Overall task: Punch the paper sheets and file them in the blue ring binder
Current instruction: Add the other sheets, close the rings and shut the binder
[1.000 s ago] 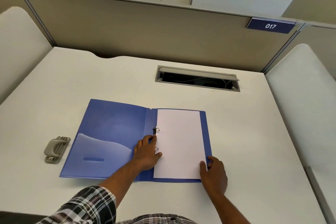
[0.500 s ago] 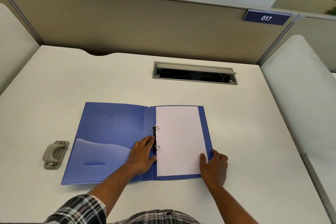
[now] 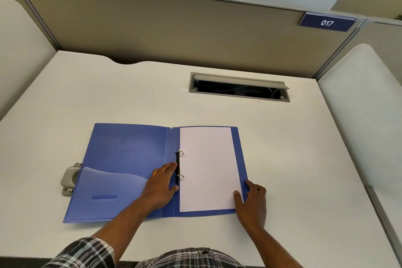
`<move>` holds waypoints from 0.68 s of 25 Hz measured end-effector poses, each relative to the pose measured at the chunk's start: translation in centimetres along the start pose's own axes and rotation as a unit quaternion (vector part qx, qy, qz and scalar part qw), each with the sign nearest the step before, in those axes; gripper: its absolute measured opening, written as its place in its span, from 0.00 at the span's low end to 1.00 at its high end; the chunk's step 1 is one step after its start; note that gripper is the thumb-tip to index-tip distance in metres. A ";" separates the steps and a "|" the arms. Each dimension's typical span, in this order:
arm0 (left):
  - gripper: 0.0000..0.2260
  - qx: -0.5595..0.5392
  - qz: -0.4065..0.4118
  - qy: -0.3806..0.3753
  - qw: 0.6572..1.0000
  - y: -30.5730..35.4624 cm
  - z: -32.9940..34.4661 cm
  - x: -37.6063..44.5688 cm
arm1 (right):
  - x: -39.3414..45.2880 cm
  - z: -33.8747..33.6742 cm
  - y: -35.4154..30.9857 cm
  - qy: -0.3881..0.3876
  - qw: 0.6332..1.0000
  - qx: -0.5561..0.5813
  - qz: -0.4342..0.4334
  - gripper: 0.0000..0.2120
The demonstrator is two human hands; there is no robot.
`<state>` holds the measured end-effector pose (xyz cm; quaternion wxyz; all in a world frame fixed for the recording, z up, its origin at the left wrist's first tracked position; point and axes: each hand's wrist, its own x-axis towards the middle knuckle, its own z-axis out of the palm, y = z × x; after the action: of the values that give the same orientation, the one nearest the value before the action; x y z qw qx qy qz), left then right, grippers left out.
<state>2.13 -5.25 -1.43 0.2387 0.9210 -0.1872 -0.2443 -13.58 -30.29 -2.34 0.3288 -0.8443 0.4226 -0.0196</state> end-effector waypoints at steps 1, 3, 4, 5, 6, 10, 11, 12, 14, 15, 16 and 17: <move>0.33 -0.001 0.000 0.000 1.000 0.0 -0.1 0.0 | -0.1 0.0 -0.3 0.007 1.000 0.006 0.006 0.23; 0.30 -0.013 -0.001 0.004 1.000 0.0 -0.6 0.3 | -0.3 0.0 -1.3 0.040 0.999 0.001 0.008 0.21; 0.28 -0.026 -0.002 0.010 1.000 0.1 -0.8 0.5 | -0.5 0.2 -2.0 0.058 0.998 -0.007 -0.002 0.20; 0.26 -0.042 -0.007 0.016 0.999 0.2 -1.1 0.8 | -0.8 0.4 -2.9 0.068 0.997 -0.009 -0.023 0.18; 0.24 -0.061 -0.016 0.021 0.998 0.4 -1.3 1.1 | -1.0 0.8 -3.9 0.067 0.997 -0.004 -0.048 0.17; 0.28 -0.128 -0.063 0.007 0.990 1.1 -2.1 2.2 | -1.7 2.8 -7.8 -0.057 0.988 0.031 -0.137 0.11; 0.32 -0.133 -0.065 -0.005 0.989 1.2 -2.4 2.4 | -1.8 3.3 -8.7 -0.104 0.983 0.029 -0.149 0.10; 0.36 -0.137 -0.062 -0.019 0.989 1.1 -2.8 2.7 | -1.9 3.8 -9.5 -0.149 0.976 0.023 -0.156 0.09; 0.42 -0.139 -0.044 -0.048 0.988 0.8 -3.8 3.5 | -2.1 4.8 -10.9 -0.220 0.964 0.016 -0.151 0.08; 0.43 -0.134 -0.034 -0.064 0.988 0.7 -4.3 3.9 | -2.2 5.2 -11.6 -0.246 0.959 0.027 -0.136 0.09; 0.42 -0.126 -0.028 -0.077 0.989 0.5 -4.8 4.2 | -2.2 5.5 -12.1 -0.264 0.957 0.046 -0.115 0.10; 0.42 -0.116 -0.024 -0.087 0.989 0.5 -5.2 4.6 | -2.3 5.9 -12.6 -0.276 0.954 0.068 -0.090 0.10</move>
<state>8.53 -5.95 1.11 0.3207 0.8666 -0.1553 -0.3494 -4.39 -20.05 0.86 0.4860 -0.8272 0.2350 0.1559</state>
